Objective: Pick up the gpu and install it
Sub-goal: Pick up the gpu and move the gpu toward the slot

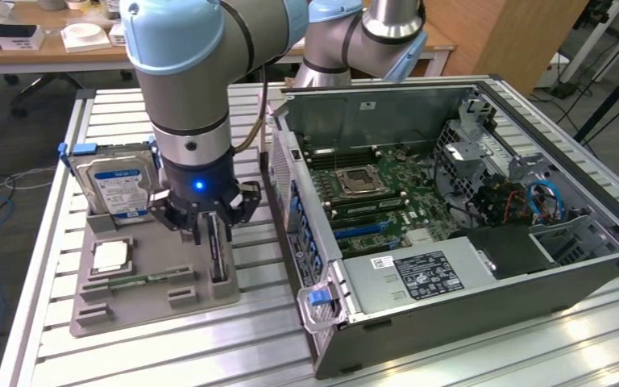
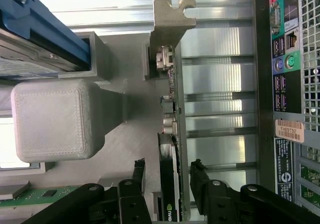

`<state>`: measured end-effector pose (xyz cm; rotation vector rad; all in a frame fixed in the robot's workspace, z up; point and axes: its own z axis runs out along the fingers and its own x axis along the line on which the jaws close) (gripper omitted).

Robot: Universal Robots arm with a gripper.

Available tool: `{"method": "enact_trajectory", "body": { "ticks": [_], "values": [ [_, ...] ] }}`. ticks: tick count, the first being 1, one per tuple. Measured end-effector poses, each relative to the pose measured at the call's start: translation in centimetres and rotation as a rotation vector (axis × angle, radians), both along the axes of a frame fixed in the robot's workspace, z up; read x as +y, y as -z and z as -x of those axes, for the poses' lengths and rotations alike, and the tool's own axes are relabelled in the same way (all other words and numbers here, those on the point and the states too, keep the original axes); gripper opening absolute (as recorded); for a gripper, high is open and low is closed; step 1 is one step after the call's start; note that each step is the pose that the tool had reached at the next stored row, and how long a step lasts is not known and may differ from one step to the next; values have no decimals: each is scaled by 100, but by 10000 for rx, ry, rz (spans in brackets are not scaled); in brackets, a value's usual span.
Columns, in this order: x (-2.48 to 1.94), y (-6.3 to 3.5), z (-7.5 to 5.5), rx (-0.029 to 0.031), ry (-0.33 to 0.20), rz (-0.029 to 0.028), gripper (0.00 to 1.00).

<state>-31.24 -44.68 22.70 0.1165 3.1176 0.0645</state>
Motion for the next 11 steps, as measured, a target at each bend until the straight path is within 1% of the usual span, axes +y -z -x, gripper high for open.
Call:
{"method": "enact_trajectory", "body": {
  "ticks": [2, 4, 11],
  "values": [
    [4, -1, 3, -1, 2, 0, 49],
    [18, -4, 4, 1, 4, 2, 49],
    [18, -4, 3, 0, 2, 25, 48]
  ]
}}
